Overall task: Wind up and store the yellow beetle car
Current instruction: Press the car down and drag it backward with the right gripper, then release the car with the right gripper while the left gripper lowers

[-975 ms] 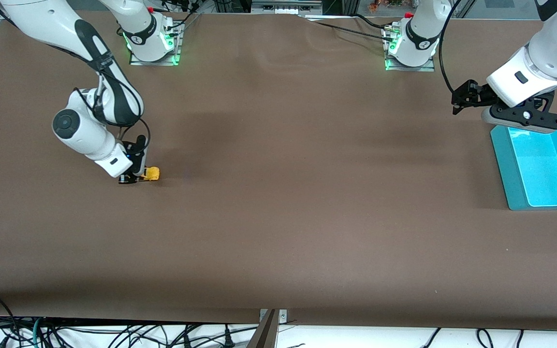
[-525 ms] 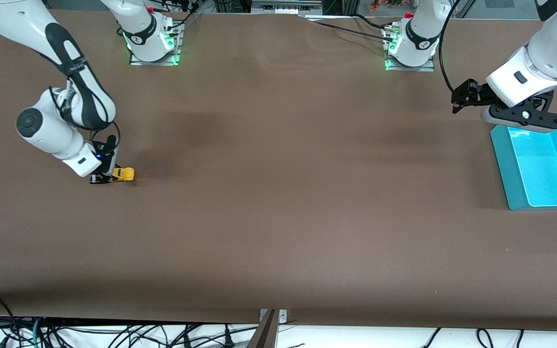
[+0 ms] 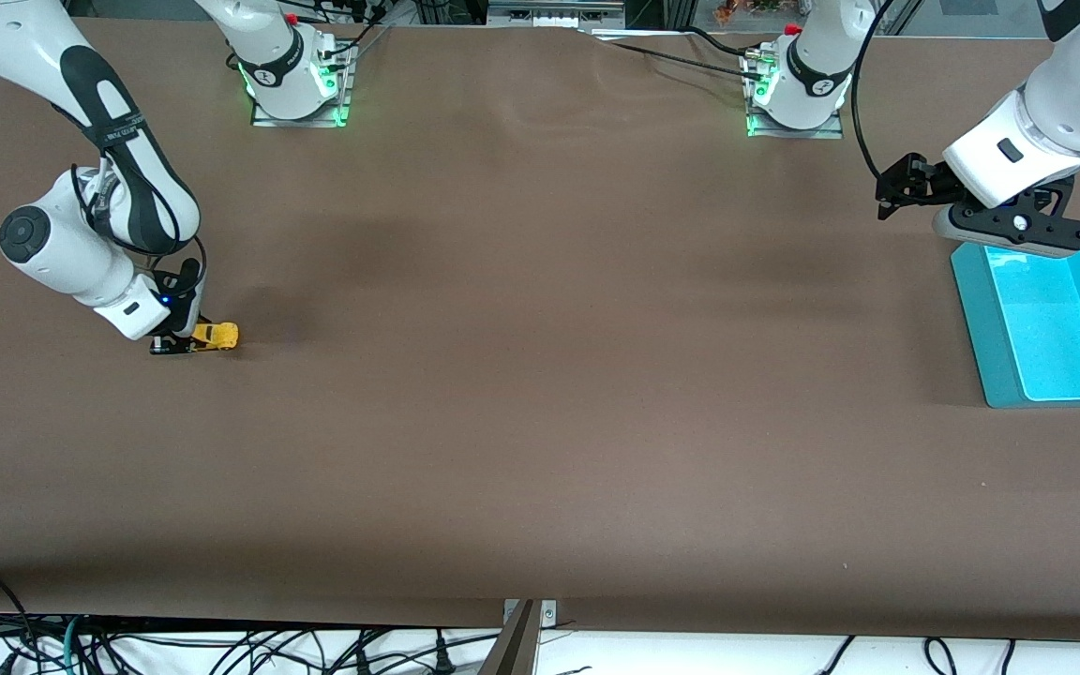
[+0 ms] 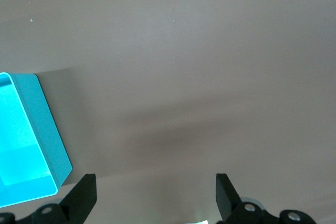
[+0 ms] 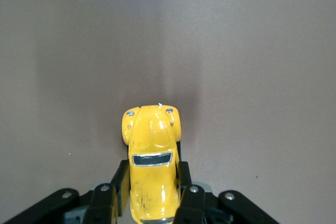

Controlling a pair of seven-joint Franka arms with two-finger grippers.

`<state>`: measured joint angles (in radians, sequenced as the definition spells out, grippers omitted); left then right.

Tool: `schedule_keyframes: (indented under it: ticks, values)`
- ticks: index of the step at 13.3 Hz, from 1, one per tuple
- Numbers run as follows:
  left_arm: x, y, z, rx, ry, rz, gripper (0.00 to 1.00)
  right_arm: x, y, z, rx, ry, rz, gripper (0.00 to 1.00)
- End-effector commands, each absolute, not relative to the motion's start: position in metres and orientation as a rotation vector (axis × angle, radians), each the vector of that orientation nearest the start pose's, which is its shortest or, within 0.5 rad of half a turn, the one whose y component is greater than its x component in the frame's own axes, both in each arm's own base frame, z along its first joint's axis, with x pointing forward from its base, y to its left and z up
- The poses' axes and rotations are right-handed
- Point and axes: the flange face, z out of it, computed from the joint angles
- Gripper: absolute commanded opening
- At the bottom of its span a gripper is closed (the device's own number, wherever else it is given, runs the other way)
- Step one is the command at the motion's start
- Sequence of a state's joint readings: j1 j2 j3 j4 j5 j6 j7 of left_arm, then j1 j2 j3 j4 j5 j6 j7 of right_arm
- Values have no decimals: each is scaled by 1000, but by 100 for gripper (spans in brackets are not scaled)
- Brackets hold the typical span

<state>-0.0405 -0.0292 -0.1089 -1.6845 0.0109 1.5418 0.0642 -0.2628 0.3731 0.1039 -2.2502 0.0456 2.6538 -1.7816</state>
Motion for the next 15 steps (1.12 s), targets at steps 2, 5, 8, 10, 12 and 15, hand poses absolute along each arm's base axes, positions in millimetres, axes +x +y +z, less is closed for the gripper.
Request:
schedule_keyframes:
  ticks: [2,5,8,10,12,15]
  values:
    - [531,-87,587,-3034,415,241,100,533,-79,180,2261,2304,75,60]
    - [532,-84,586,-3036,411,246,100,552,-69,197,2256,2351,67,100]
    - [531,-76,578,-3033,405,315,100,575,-68,228,2252,2376,60,100]
    - [532,-74,570,-3020,521,365,100,586,-70,257,2250,2392,48,100]
    - [533,-70,564,-2999,693,400,100,600,-59,296,2224,2420,52,100]
    - [540,-68,536,-2977,890,470,100,609,-45,353,2151,2422,89,100]
